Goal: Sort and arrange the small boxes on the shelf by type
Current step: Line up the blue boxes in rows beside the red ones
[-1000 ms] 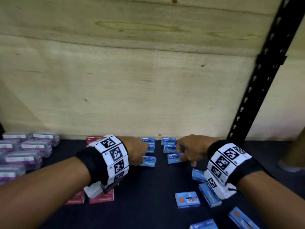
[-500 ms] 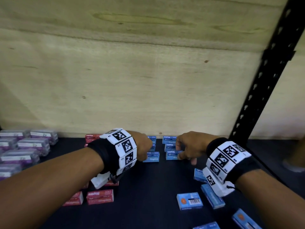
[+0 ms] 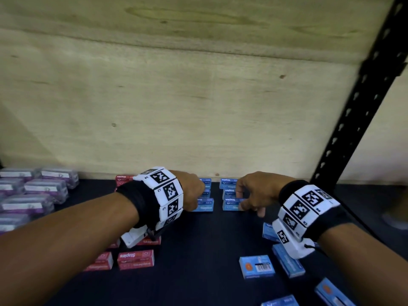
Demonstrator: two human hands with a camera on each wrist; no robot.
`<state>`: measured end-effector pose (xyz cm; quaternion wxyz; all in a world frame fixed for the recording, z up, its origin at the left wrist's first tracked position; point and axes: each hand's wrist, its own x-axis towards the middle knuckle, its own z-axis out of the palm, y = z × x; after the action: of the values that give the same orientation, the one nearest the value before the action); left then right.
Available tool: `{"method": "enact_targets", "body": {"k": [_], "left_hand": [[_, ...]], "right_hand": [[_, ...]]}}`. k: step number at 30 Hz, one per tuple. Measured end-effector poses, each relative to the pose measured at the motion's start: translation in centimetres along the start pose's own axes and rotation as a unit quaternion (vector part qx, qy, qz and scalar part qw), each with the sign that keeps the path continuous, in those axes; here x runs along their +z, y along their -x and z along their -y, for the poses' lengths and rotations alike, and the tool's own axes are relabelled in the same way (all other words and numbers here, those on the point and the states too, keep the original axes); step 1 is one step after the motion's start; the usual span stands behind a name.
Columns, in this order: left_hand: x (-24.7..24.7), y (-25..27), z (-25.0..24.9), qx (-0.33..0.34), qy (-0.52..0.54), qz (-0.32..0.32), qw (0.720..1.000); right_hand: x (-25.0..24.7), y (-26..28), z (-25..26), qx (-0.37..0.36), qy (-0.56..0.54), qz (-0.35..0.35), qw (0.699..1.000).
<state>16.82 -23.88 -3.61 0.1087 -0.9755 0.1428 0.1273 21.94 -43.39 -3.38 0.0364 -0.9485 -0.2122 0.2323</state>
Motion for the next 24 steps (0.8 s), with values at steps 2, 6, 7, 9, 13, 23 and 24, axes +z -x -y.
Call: {"method": "enact_targets", "body": {"k": [2, 6, 7, 9, 13, 23, 24], "left_hand": [[-0.1, -0.5, 0.4, 0.009, 0.02, 0.036, 0.999], [-0.1, -0.7, 0.5, 0.005, 0.001, 0.044, 0.999], [-0.1, -0.7, 0.5, 0.006, -0.009, 0.045, 0.999], [0.0, -0.7, 0.5, 0.01, -0.014, 0.048, 0.999], [0.0, -0.7, 0.5, 0.012, -0.006, 0.049, 0.999], [0.2, 0.4, -0.2, -0.005, 0.002, 0.019, 1.0], [0.1, 0.5, -0.2, -0.008, 0.004, 0.034, 0.999]], "right_hand": [[0.0, 0.0, -0.1, -0.001, 0.0, 0.0, 1.0], [0.1, 0.0, -0.2, -0.001, -0.006, 0.002, 1.0], [0.1, 0.0, -0.2, -0.001, -0.008, 0.002, 1.0], [0.1, 0.1, -0.2, -0.002, -0.011, 0.003, 1.0], [0.0, 0.3, -0.2, -0.001, -0.011, 0.005, 1.0], [0.2, 1.1, -0.2, 0.01, -0.022, -0.005, 1.0], [0.2, 1.1, -0.3, 0.014, -0.02, -0.006, 1.0]]}}
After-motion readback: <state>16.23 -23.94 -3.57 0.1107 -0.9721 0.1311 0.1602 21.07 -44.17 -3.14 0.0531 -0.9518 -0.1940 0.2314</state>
